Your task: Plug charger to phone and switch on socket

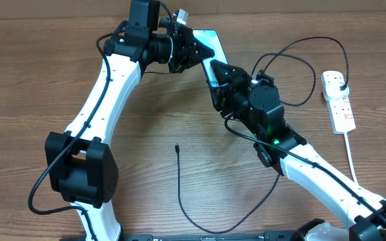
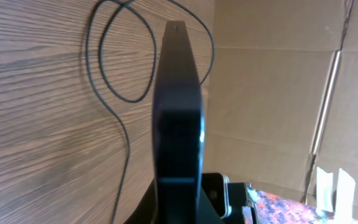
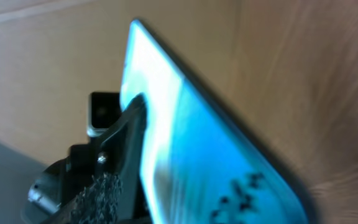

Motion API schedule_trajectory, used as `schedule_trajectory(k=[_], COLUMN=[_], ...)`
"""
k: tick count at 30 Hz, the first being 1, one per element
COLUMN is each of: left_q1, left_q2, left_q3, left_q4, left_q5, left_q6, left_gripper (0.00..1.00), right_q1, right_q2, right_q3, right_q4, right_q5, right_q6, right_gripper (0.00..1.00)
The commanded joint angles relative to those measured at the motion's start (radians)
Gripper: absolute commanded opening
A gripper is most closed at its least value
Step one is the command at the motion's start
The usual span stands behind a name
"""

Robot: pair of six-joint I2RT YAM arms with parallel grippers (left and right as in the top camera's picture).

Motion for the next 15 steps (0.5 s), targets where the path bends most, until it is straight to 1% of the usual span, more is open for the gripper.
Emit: schedule_trajectory(k=[1,4,9,15], left_q1=[0.042,0.076,0.124,0.175], left_q2=[-0.012,-0.011,-0.012,-0.012], left_q3=[0.015,0.015,0.015,0.015], left_q4=[-0.022,-0.072,-0.148,-0.185], left_q5=[0.021,0.04,0.044,0.135], left_q6=[0.105,0.153,0.222,0.316], left_gripper=[0.04,0.04,0.04,0.04], right_q1=[0.005,0.002,-0.003,-0.003], right_q2=[-0.005,-0.005,-0.005,-0.006], right_q3=[0.025,0.025,0.025,0.025], right_q4=[-0.034,-0.057,-0.067,-0.132], right_q5=[0.0,0.0,-0.001,-0.013], right_q6=[-0.009,-0.072,-0.163,-0.264], right_gripper=[0.57,0.57,0.62,0.67])
